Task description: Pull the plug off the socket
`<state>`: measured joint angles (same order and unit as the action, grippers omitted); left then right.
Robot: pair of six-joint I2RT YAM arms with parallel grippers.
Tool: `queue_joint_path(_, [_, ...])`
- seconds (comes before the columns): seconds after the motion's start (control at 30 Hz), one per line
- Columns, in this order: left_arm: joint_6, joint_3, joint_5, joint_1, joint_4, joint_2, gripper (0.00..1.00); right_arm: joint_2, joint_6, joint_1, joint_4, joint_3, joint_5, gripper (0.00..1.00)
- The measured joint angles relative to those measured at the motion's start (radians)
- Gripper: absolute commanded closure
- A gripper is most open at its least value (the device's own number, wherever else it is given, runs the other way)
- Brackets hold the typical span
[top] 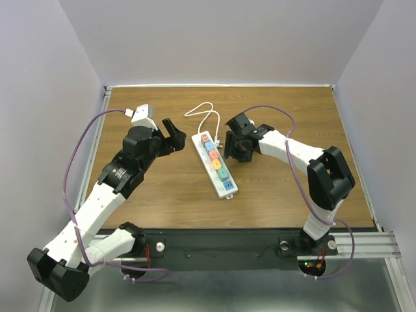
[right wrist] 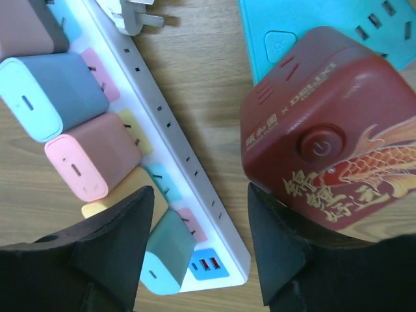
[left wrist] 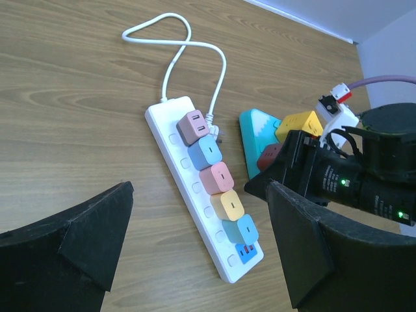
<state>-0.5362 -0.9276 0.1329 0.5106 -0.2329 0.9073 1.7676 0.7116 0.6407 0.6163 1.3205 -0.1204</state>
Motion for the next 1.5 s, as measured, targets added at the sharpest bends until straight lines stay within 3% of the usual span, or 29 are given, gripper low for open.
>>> queue_joint_path(0.17, [-0.004, 0.005, 0.023, 0.0, -0.026, -0.036, 0.05, 0.032, -0.002, -0.04, -0.001, 0.011, 0.004, 0.38])
queue_joint_path(0.33, [-0.009, 0.025, 0.033, 0.0, -0.031, -0.066, 0.05, 0.068, -0.051, -0.184, 0.003, 0.072, -0.001, 0.38])
queue_joint_path(0.6, [0.002, 0.065, 0.0, 0.0, -0.018, -0.004, 0.05, 0.251, -0.187, -0.396, 0.007, 0.35, -0.001, 0.34])
queue_joint_path(0.73, [0.005, 0.071, -0.055, 0.002, -0.003, 0.08, 0.05, 0.295, -0.267, -0.422, 0.007, 0.399, 0.048, 0.32])
queue_joint_path(0.87, [-0.004, 0.06, -0.08, 0.038, 0.021, 0.16, 0.06, 0.238, -0.328, -0.389, 0.007, 0.32, 0.125, 0.3])
queue_joint_path(0.97, [-0.009, 0.015, -0.085, 0.092, 0.037, 0.242, 0.26, 0.125, -0.351, -0.338, 0.019, 0.198, 0.156, 0.3])
queue_joint_path(1.0, [-0.008, -0.006, -0.089, 0.116, 0.047, 0.281, 0.43, 0.067, -0.352, -0.317, 0.019, 0.149, 0.165, 0.3])
queue_joint_path(1.07, [-0.02, -0.035, -0.101, 0.142, 0.079, 0.346, 0.59, -0.034, -0.354, -0.29, 0.021, 0.069, 0.189, 0.3])
queue_joint_path(1.17, [-0.029, -0.04, -0.131, 0.166, 0.125, 0.43, 0.93, -0.158, -0.353, -0.278, 0.024, -0.021, 0.206, 0.27])
queue_joint_path(1.2, [-0.037, -0.04, -0.138, 0.172, 0.134, 0.453, 1.0, -0.209, -0.353, -0.276, 0.019, -0.058, 0.208, 0.27])
queue_joint_path(1.5, [-0.09, -0.092, -0.185, 0.211, 0.196, 0.594, 1.0, -0.365, -0.35, -0.223, 0.03, -0.201, 0.238, 0.27])
